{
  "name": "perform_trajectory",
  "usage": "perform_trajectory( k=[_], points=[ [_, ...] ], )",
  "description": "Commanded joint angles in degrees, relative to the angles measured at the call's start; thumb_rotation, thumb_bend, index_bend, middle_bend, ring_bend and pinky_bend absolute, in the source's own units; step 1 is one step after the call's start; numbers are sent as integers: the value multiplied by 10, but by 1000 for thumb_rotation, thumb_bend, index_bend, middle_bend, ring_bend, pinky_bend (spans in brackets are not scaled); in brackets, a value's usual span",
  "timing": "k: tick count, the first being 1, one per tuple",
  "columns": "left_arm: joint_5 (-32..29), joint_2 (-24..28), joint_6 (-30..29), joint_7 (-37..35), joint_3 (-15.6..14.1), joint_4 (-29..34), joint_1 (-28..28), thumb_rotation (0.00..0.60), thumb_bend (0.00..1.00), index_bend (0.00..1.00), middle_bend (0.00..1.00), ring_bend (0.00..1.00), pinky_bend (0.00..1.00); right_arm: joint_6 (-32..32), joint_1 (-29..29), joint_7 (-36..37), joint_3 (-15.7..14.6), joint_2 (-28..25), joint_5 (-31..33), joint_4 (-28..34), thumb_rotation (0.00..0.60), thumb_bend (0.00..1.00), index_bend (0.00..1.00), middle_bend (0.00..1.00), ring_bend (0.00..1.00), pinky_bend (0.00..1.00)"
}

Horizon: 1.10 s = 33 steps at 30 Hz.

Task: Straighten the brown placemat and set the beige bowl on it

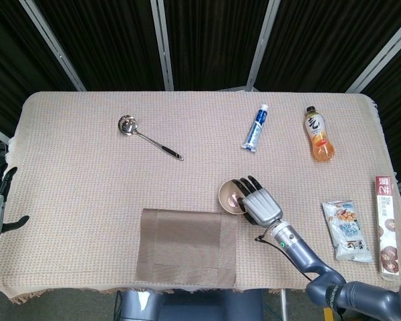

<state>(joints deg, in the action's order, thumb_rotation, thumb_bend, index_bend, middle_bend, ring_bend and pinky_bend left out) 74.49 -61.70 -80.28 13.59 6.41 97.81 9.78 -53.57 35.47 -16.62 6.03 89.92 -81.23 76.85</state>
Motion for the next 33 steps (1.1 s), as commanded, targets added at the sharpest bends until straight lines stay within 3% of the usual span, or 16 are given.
perform_trajectory(
  k=[1,9,18,33],
  points=[
    [0,0,0,-1,0,0,0,600,0,0,0,0,0,-20,-2,16,-1,14,-15,-21,600,393,788,0,0,0],
    [-1,0,1,-1,-1,0,0,600,0,0,0,0,0,-64,-6,79,10,8,-34,-48,600,393,795,0,0,0],
    [-1,3,0,-4,0,3,0,600,0,0,0,0,0,-78,-14,116,44,-34,3,-85,600,391,796,0,0,0],
    [2,4,-2,-1,-3,13,-1,600,0,0,0,0,0,-57,-53,157,-13,-12,4,-231,600,392,786,0,0,0]
  ],
)
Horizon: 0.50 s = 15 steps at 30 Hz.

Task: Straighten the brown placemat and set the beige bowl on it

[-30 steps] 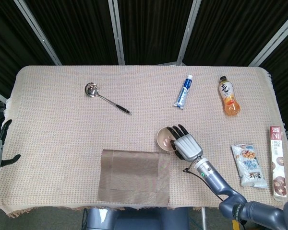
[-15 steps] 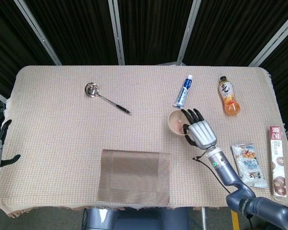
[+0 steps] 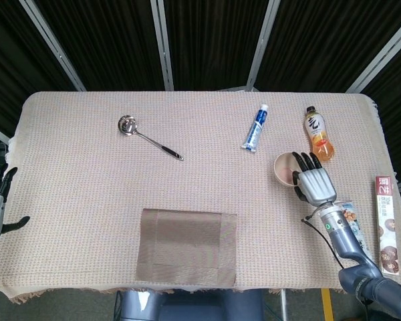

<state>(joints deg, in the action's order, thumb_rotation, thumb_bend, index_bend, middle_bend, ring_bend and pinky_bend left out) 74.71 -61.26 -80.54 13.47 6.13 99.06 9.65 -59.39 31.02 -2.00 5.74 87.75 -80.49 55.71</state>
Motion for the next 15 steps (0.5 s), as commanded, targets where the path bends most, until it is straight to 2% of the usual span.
perform_trajectory(
  k=[1,2,3,4,5,6,7,8,11,15],
  points=[
    [0,0,1,1,-1,1,0,600,0,0,0,0,0,2,-10,12,-12,12,-4,-25,600,389,739,0,0,0],
    [1,0,1,2,-1,2,0,600,0,0,0,0,0,2,-11,14,-13,14,-4,-31,600,381,622,0,0,0],
    [1,0,0,2,-2,2,0,600,0,0,0,0,0,2,-12,15,-14,14,-4,-33,600,342,424,0,0,0],
    [1,-1,0,3,-2,3,0,600,0,0,0,0,0,1,-13,16,-16,15,-6,-38,600,243,194,0,0,0],
    [2,0,0,3,-2,3,0,600,0,0,0,0,0,1,-14,19,-19,13,-8,-39,600,185,93,0,0,0],
    [2,0,-1,4,-2,4,-1,600,0,0,0,0,0,3,-16,21,-20,11,-8,-38,600,77,0,0,0,0],
    [2,0,-2,4,-2,4,-1,600,0,0,0,0,0,5,-18,21,-20,4,-5,-30,600,13,0,0,0,0],
    [2,0,-2,4,-2,5,-1,600,0,0,0,0,0,2,-20,21,-18,-2,-4,-23,600,1,0,0,0,0],
    [2,0,-1,3,-2,4,0,600,0,0,0,0,0,-30,-31,12,-14,-30,-8,11,600,0,0,0,0,0],
    [6,0,1,0,-3,5,2,600,0,0,0,0,0,-92,-63,18,-6,-86,-10,93,600,0,0,0,0,0]
  ],
)
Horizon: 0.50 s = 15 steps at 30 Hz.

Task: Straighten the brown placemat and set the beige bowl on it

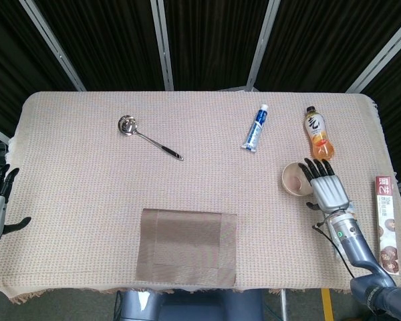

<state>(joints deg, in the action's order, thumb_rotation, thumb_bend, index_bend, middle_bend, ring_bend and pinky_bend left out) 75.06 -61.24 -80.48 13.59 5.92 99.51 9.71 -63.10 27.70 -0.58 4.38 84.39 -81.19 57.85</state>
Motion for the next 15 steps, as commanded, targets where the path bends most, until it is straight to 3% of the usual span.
perform_trajectory(
  k=[1,5,9,15],
  points=[
    [5,0,1,-1,-1,2,2,600,0,0,0,0,0,-68,-38,8,7,-69,-5,93,600,0,0,0,0,0],
    [31,0,7,-8,-8,7,8,600,0,0,0,0,0,-123,-74,31,3,-138,-17,176,600,0,0,0,0,0],
    [105,-12,25,-39,-29,-10,27,600,0,0,0,0,0,-171,-113,58,-8,-186,-31,236,600,0,0,0,0,0],
    [240,-60,55,-112,-70,-97,75,600,0,55,0,0,0,-221,-163,78,-30,-218,-45,309,600,0,0,0,0,0]
  ],
)
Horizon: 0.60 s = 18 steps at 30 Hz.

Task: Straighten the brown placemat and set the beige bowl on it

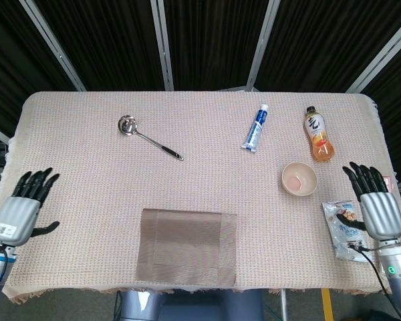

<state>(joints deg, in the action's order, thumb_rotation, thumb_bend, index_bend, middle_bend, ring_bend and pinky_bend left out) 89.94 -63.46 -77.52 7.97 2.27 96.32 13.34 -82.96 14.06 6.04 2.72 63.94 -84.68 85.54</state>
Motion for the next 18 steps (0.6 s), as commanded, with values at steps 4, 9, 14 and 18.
perform_trajectory(
  k=[4,9,14,18],
  points=[
    [162,-80,41,-87,-55,-128,75,600,0,157,0,0,0,-37,-45,-5,-25,-18,-18,56,600,0,0,0,0,0],
    [239,-137,30,-101,-75,-183,110,600,0,286,0,0,0,-42,-57,-14,-25,-14,-15,59,600,0,0,0,0,0],
    [265,-170,35,-133,-96,-187,127,600,0,330,0,0,0,-40,-61,-12,-20,-14,-6,48,600,0,0,0,0,0],
    [288,-199,27,-143,-117,-204,133,600,0,342,0,0,0,-39,-63,1,-15,-17,-5,45,600,0,0,0,0,0]
  ],
)
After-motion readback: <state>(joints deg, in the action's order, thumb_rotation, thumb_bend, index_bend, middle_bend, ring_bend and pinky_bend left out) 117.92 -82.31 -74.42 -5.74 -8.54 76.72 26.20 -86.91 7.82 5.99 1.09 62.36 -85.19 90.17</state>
